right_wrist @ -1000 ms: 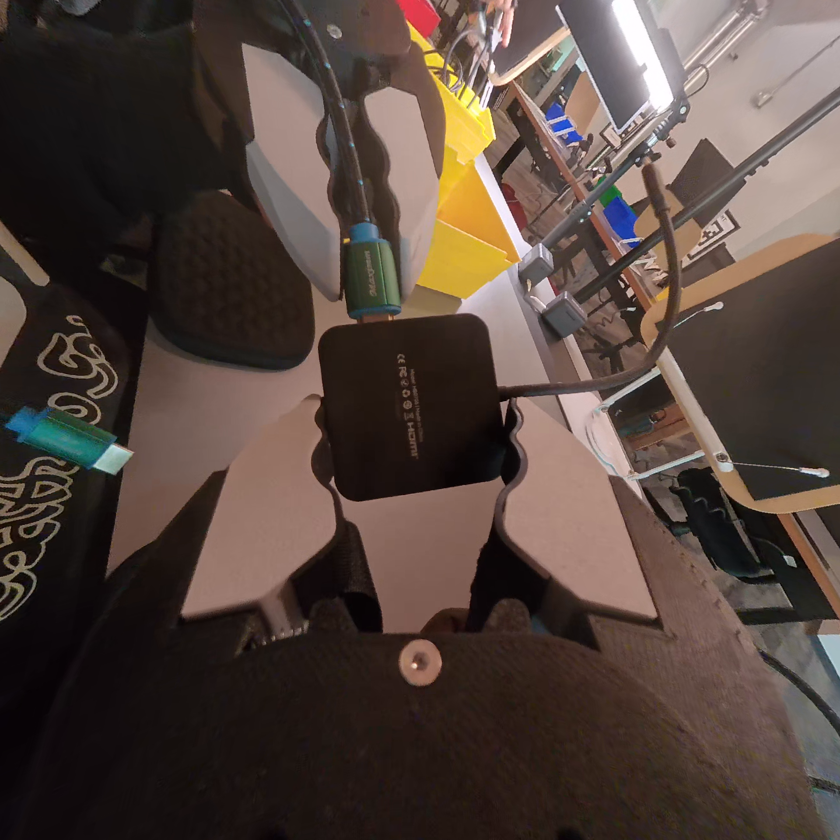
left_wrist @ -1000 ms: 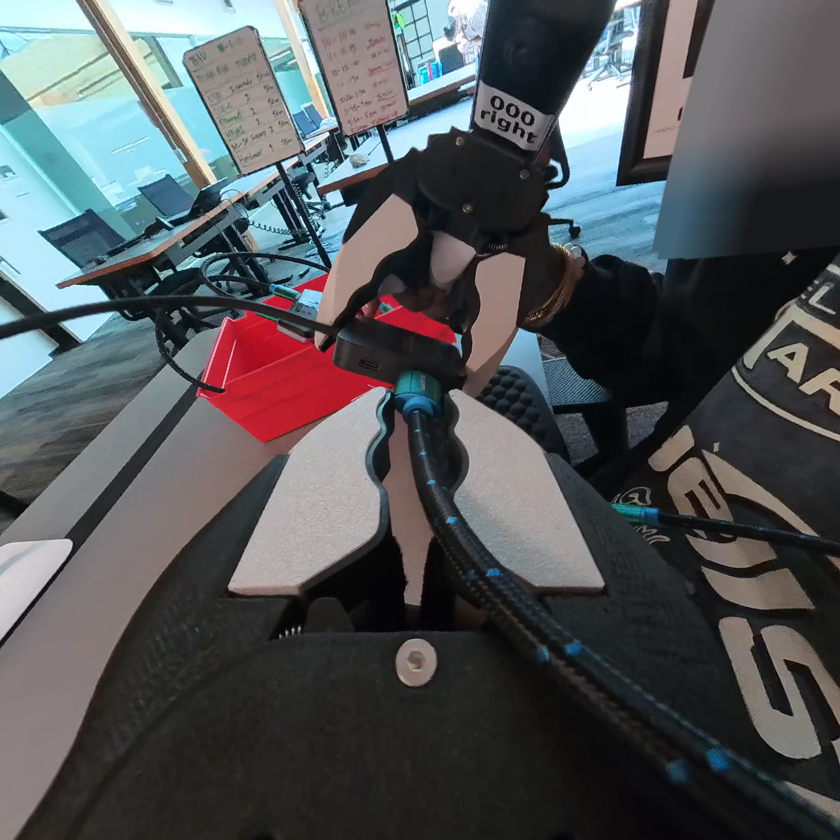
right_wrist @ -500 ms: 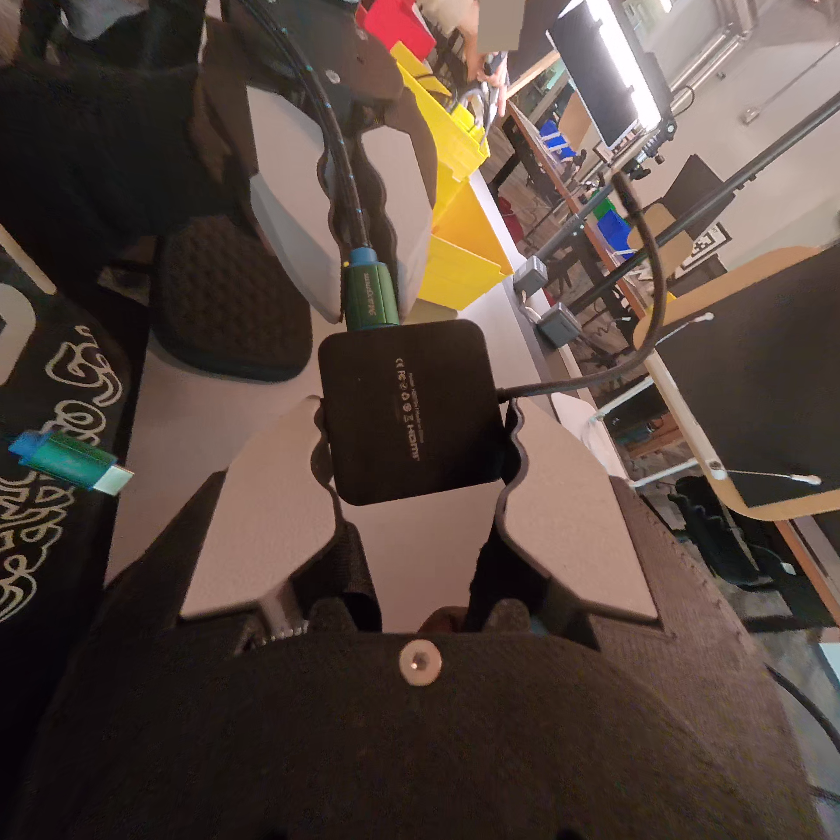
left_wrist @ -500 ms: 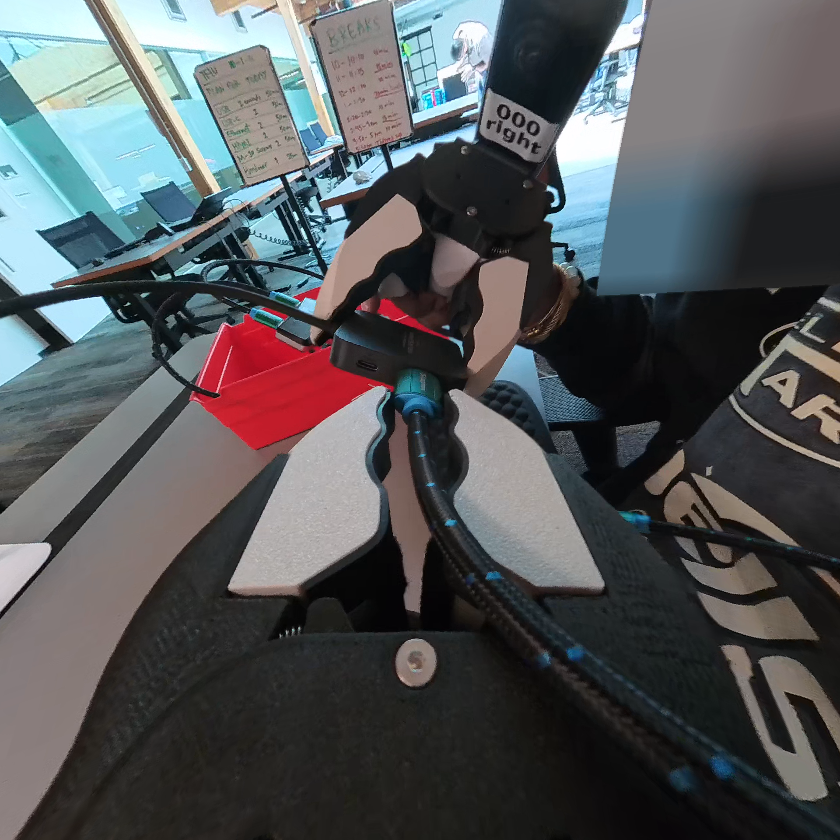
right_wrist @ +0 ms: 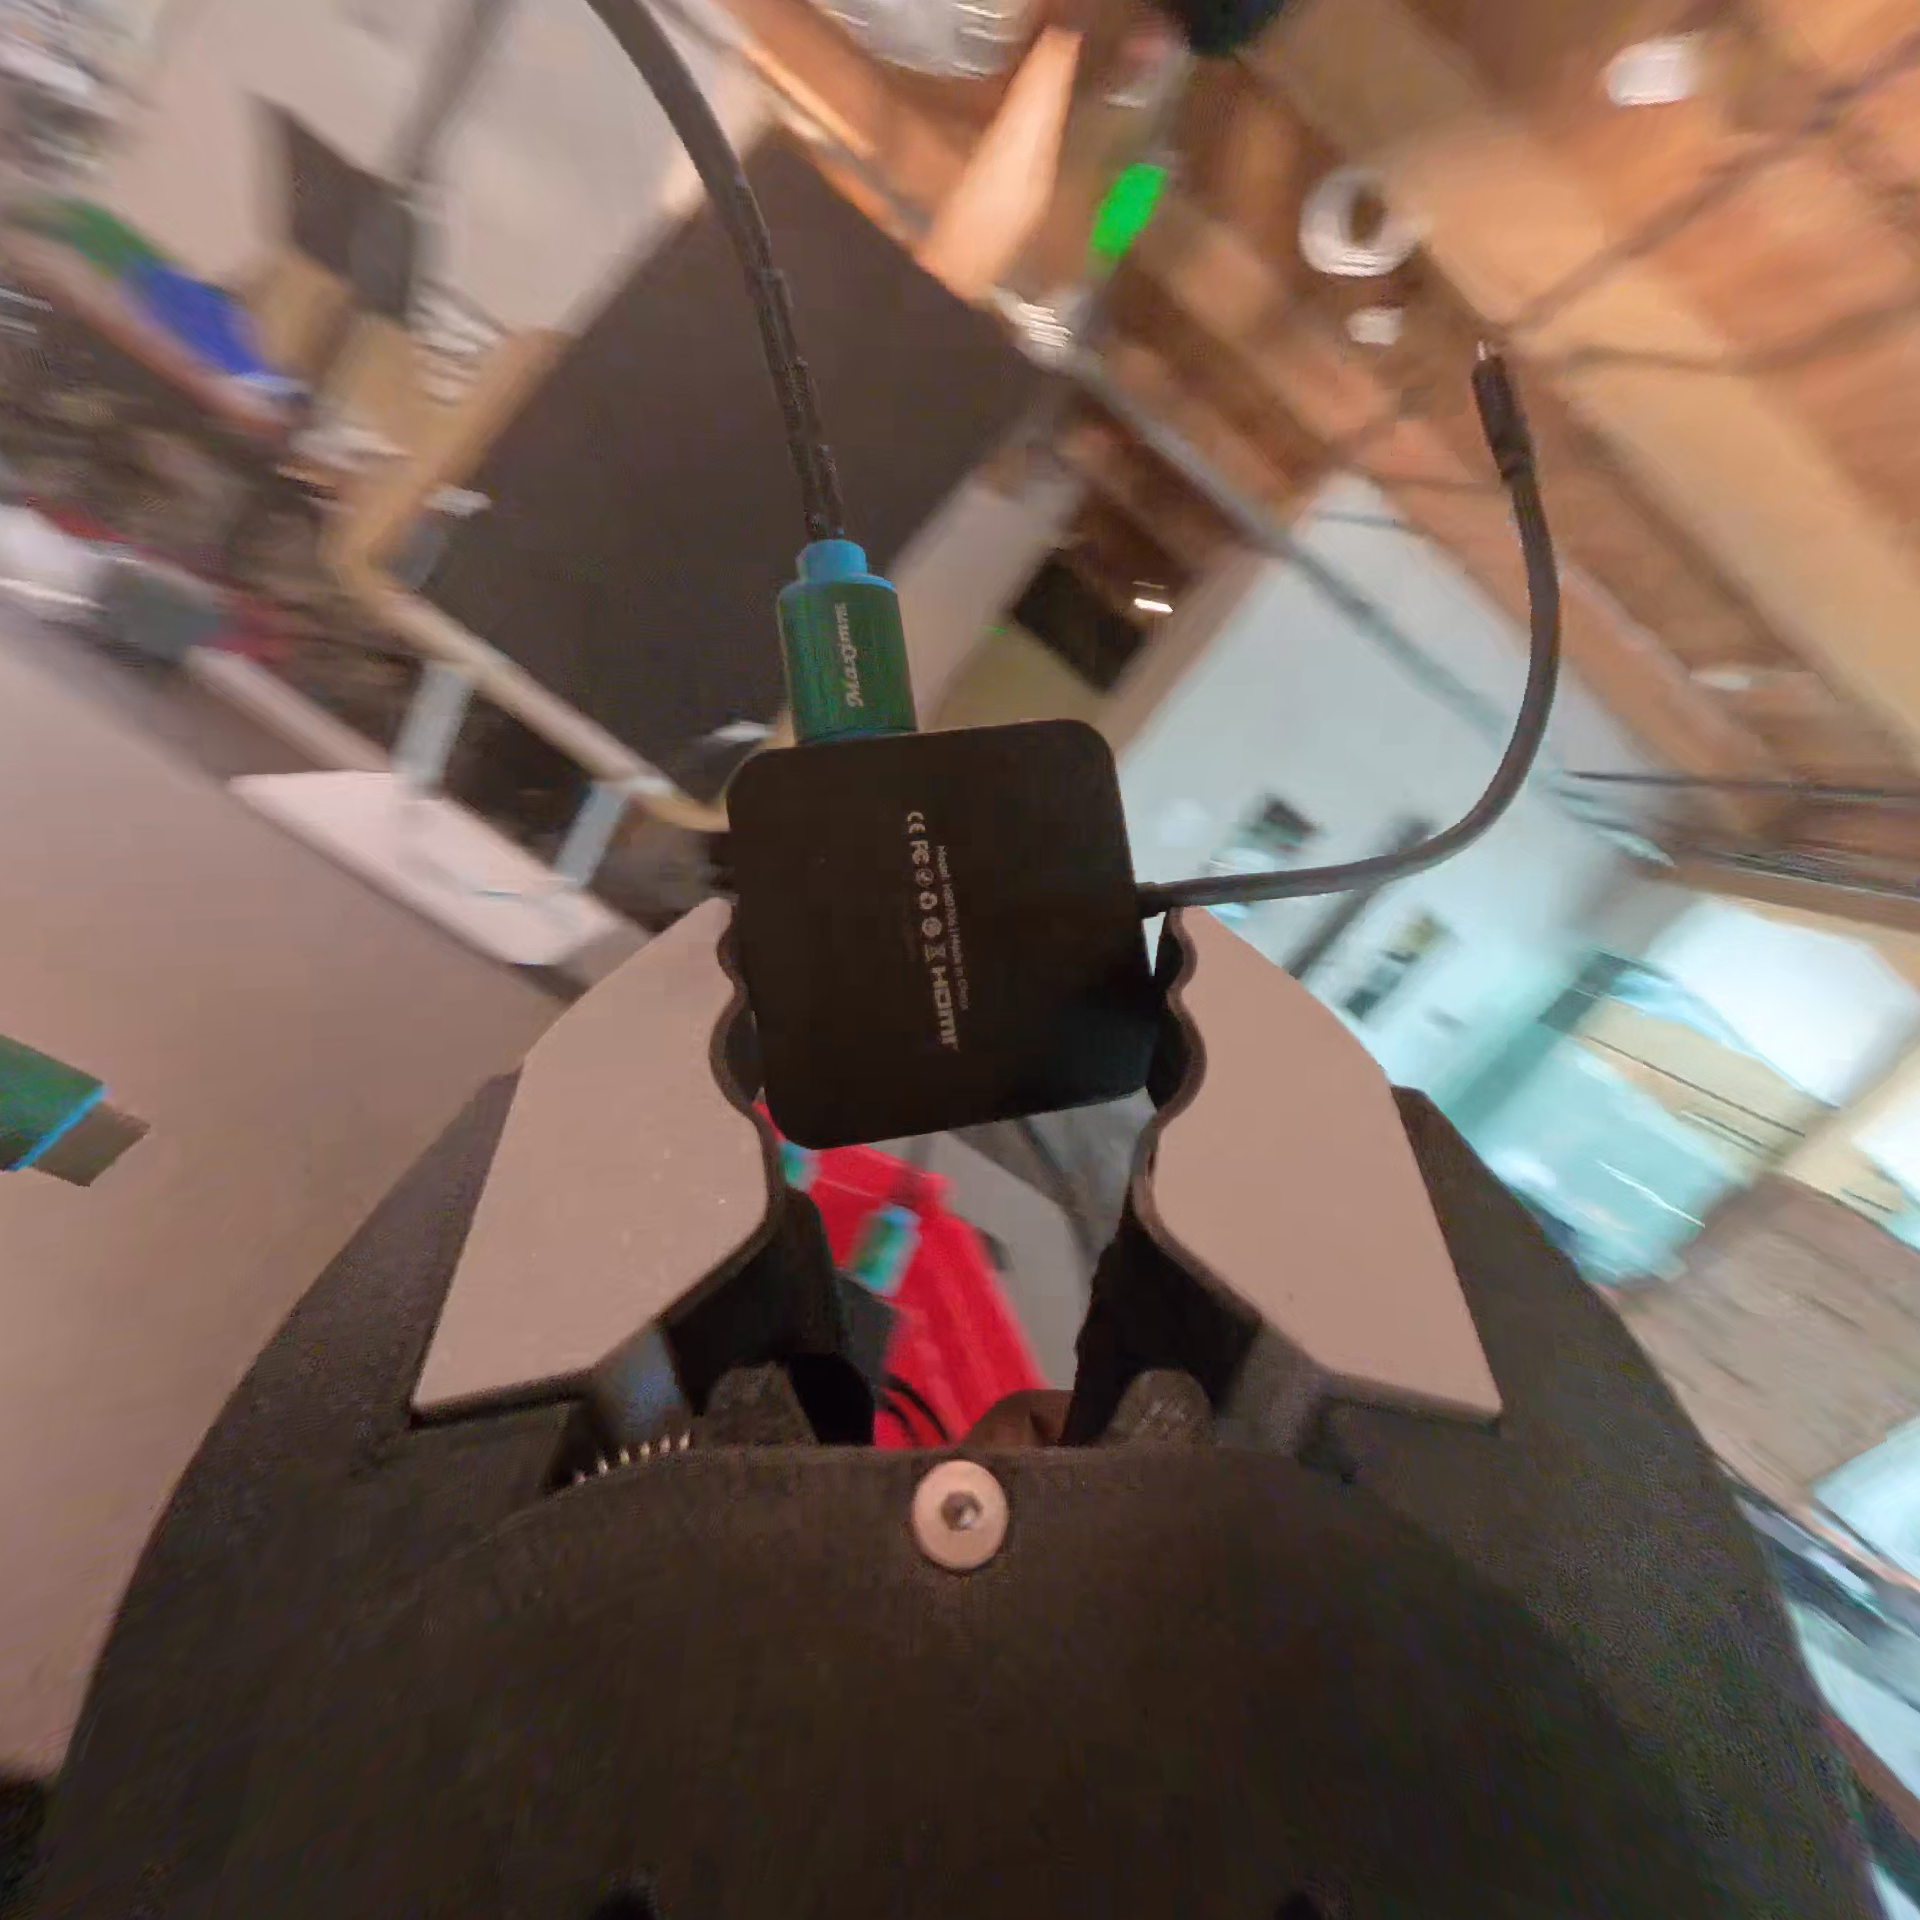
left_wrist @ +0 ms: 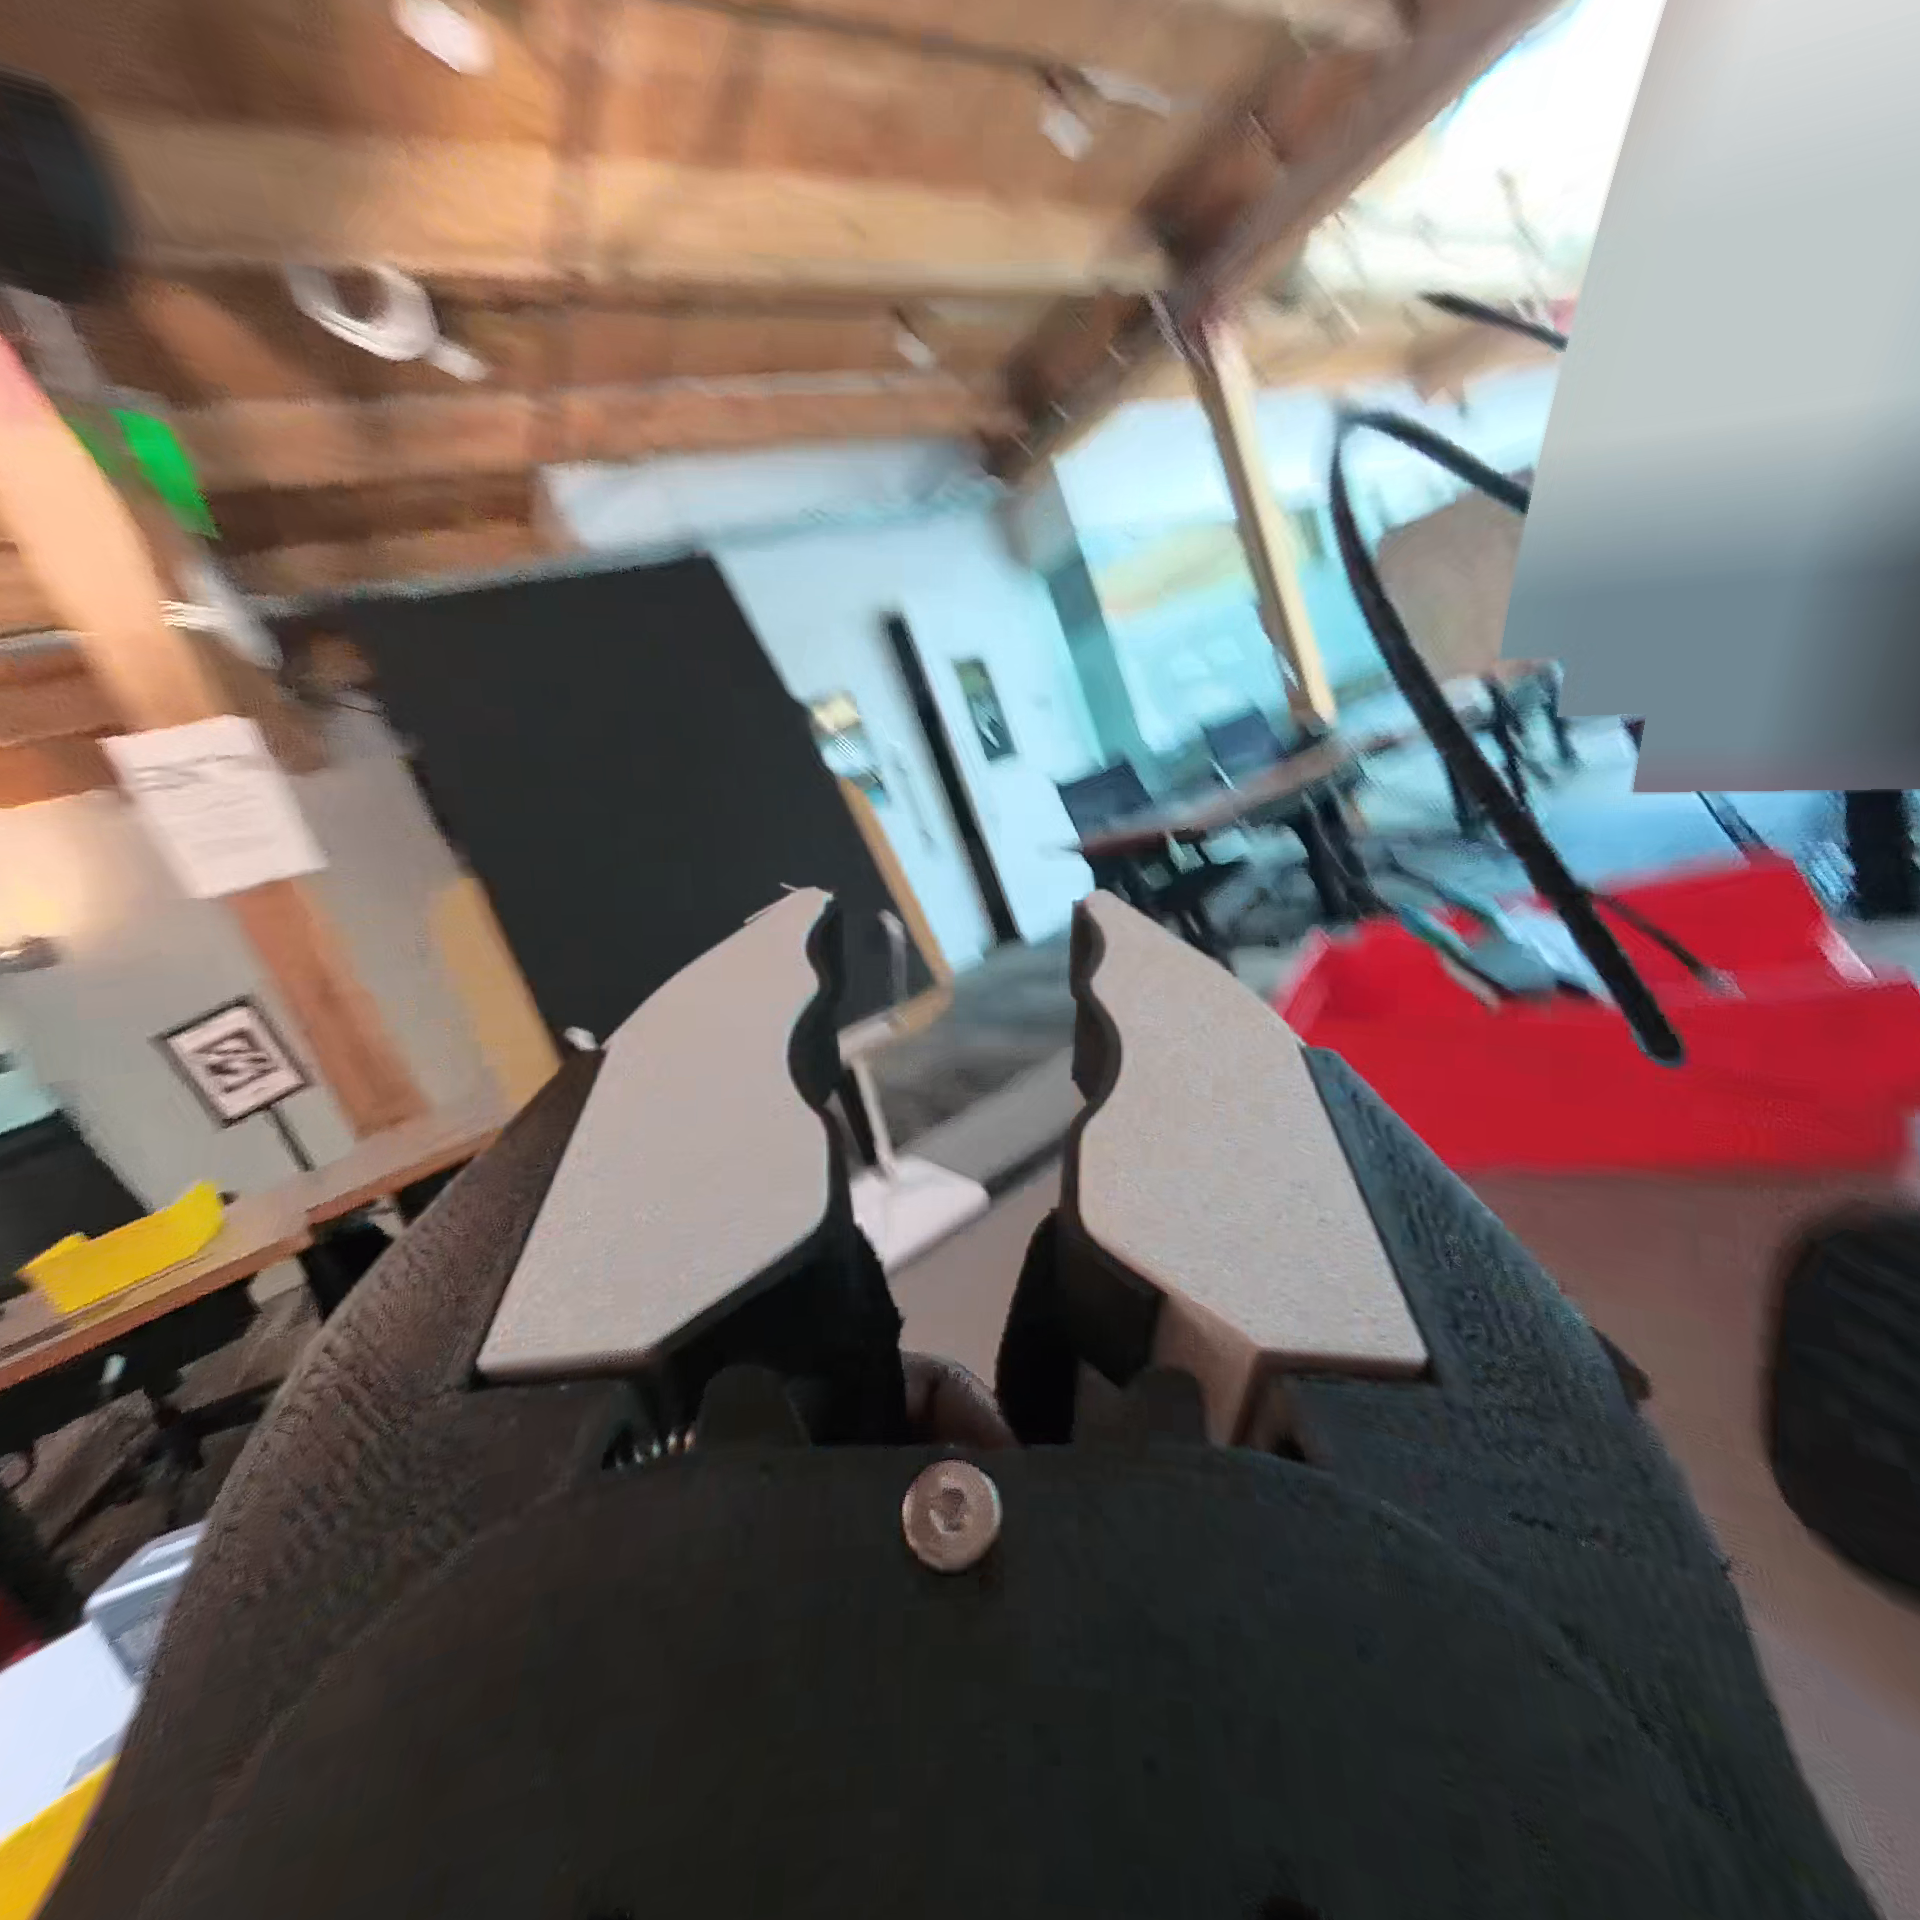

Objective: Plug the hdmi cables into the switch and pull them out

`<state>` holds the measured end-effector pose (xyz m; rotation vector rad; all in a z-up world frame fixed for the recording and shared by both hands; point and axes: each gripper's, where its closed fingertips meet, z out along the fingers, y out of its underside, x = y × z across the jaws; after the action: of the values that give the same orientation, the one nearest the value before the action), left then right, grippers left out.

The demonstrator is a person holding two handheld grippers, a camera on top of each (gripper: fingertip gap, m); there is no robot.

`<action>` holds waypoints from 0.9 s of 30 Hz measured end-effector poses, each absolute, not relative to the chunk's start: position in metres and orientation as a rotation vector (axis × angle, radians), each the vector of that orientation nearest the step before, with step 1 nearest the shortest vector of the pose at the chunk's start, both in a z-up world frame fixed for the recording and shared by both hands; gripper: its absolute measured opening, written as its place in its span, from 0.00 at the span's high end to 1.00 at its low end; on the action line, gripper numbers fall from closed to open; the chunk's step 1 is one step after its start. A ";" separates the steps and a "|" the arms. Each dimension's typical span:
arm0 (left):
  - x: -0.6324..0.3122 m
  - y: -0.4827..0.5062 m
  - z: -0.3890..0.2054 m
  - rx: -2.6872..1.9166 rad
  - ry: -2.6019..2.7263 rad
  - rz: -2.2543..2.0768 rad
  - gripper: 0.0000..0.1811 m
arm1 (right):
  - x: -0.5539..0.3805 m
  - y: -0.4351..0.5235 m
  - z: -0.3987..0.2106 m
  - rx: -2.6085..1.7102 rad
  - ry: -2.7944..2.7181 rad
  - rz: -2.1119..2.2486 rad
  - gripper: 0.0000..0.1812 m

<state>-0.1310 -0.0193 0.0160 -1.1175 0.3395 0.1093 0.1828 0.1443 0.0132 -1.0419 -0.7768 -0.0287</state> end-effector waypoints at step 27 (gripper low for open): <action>-0.156 -0.062 0.050 -0.888 0.238 0.192 0.82 | 0.246 0.253 -0.236 -2.333 -1.029 0.202 0.58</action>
<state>-0.1559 -0.0616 0.0503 -0.8877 0.2382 0.1917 0.2461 0.2527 -0.2360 -2.3326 -1.0291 0.2022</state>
